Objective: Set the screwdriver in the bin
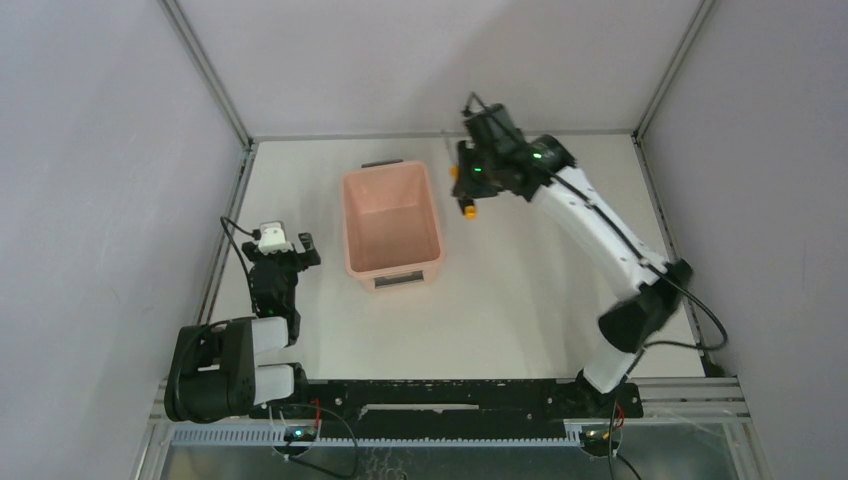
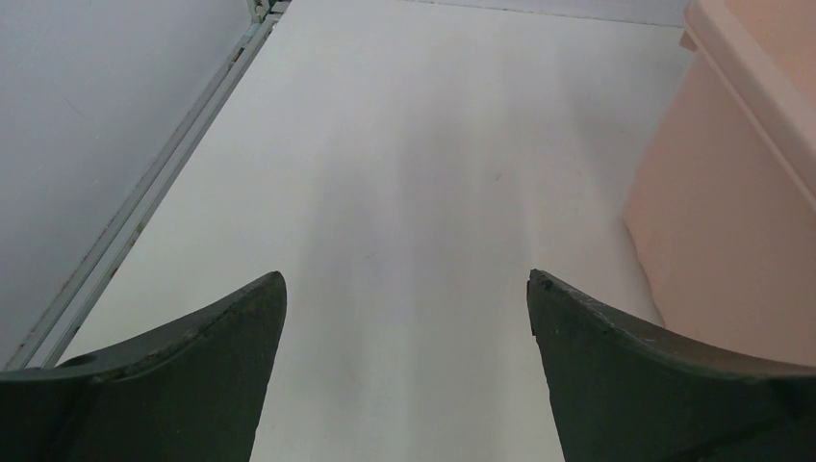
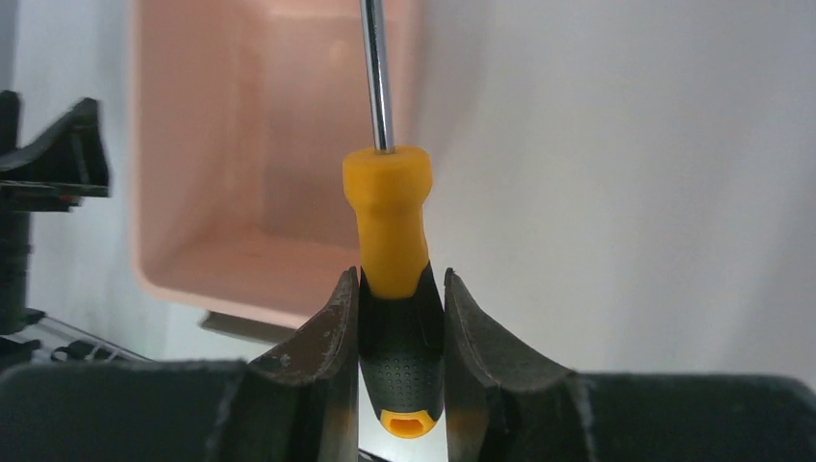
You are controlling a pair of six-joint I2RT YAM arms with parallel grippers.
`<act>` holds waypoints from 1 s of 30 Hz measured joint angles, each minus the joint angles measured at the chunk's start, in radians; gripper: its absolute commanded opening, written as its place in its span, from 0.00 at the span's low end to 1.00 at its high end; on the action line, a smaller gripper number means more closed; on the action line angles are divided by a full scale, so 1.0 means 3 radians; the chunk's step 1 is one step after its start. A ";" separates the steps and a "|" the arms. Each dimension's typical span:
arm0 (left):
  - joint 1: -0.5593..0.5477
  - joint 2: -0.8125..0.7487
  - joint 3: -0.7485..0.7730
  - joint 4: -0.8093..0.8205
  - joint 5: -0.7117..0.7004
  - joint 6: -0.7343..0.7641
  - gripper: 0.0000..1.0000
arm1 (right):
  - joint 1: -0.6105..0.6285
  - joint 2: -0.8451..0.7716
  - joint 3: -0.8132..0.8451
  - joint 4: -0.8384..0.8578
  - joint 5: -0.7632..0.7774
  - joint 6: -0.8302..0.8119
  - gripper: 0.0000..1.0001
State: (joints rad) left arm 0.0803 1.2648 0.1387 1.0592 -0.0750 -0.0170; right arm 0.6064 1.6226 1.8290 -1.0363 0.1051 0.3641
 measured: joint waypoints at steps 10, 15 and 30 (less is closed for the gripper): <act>0.0000 0.0000 0.0000 0.0000 0.0000 0.0000 1.00 | 0.0542 0.1574 0.1300 -0.0061 -0.0153 0.0161 0.07; 0.0000 0.0000 0.0000 0.0000 0.0000 0.0000 1.00 | 0.0565 0.1932 0.1239 0.0069 -0.0193 0.0312 0.14; 0.0000 0.0000 0.0000 0.0000 0.0000 0.0000 1.00 | 0.0735 0.2139 0.0296 0.0755 -0.0069 0.0774 0.54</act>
State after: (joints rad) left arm 0.0803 1.2648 0.1387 1.0592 -0.0750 -0.0170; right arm 0.8268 2.2642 1.9179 -0.8097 0.0845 0.5964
